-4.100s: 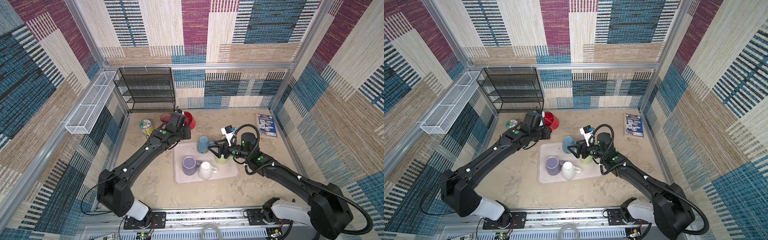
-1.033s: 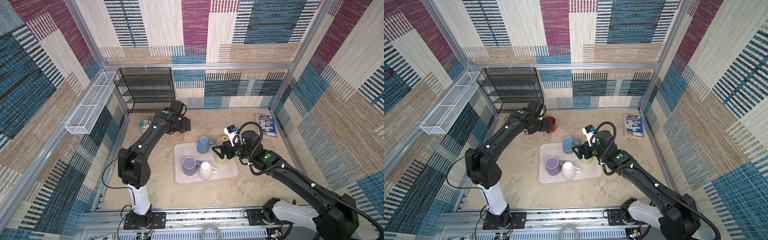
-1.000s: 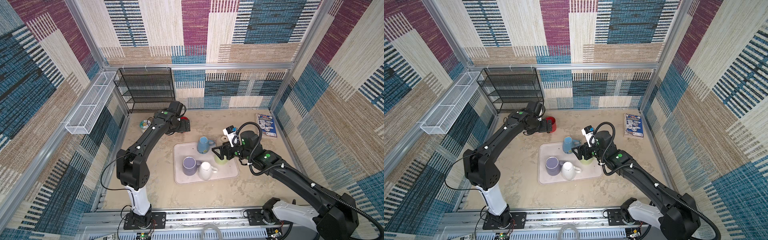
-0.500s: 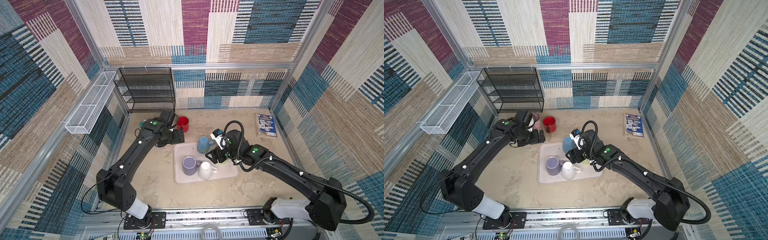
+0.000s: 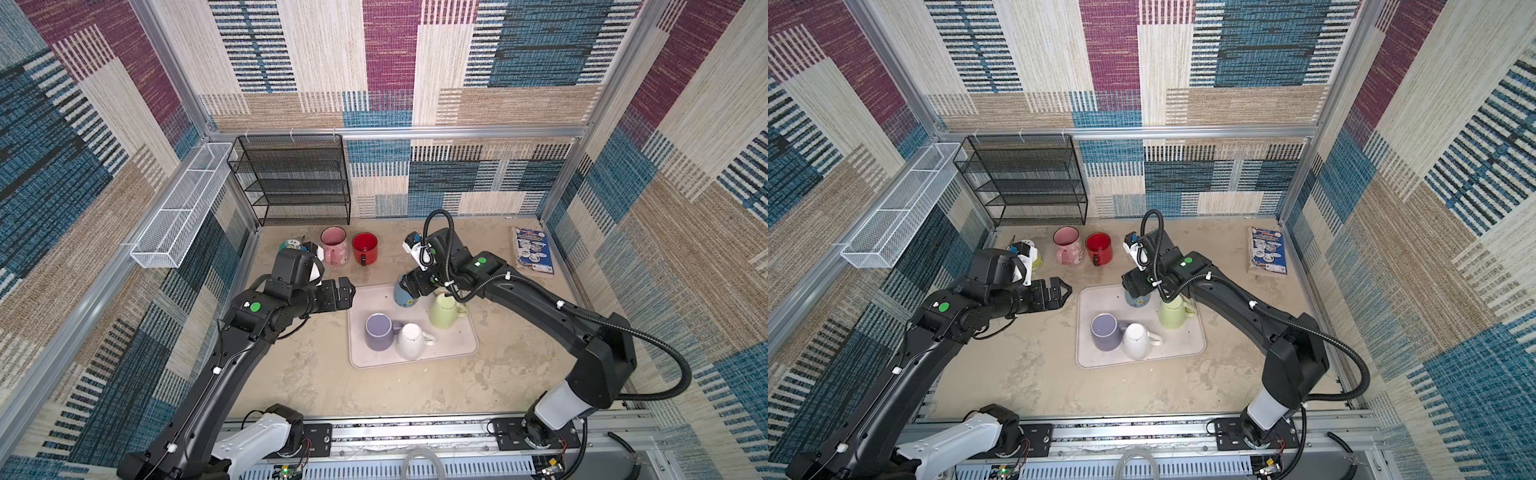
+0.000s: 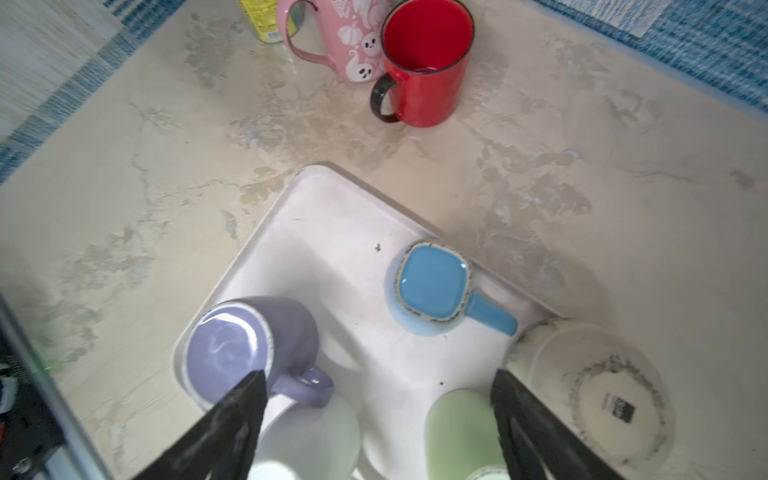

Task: Turn the mug right side up
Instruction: 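Open the left gripper and withdraw while the right gripper moves over the blue mug, then lower the right gripper onto the upside-down blue floral mug base and grasp it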

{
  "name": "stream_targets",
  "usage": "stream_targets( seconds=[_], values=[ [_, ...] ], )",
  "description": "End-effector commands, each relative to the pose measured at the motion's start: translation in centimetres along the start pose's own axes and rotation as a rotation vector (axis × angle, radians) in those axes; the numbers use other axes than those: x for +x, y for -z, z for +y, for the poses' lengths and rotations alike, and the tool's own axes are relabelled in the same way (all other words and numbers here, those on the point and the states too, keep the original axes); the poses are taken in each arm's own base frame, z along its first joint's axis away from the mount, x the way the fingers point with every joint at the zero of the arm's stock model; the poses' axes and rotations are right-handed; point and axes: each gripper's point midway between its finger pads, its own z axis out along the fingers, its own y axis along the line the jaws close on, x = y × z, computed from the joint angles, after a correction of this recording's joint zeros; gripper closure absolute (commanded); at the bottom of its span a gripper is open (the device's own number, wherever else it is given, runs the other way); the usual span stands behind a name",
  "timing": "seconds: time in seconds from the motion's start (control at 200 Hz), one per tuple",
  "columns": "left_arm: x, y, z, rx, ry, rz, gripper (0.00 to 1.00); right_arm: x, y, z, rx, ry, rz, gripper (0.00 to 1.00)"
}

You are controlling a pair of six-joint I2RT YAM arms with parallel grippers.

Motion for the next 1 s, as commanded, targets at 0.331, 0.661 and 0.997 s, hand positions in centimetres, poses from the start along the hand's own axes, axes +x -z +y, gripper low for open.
stream_targets(
  seconds=[0.331, 0.661, 0.997],
  values=[
    [1.4, -0.9, 1.1, -0.015, -0.027, 0.002, 0.0, 1.8, -4.1, -7.2, 0.101, 0.247, 0.103, 0.18],
    [2.0, 0.5, 1.4, 0.029, -0.045, -0.124, 0.0, 4.4, -6.8, -8.3, 0.087, 0.359, 0.11, 0.24],
    [1.9, 0.9, 1.5, 0.026, -0.056, -0.15, 0.0, 5.1, -9.1, -8.9, 0.099, 0.427, 0.115, 0.23]
  ],
)
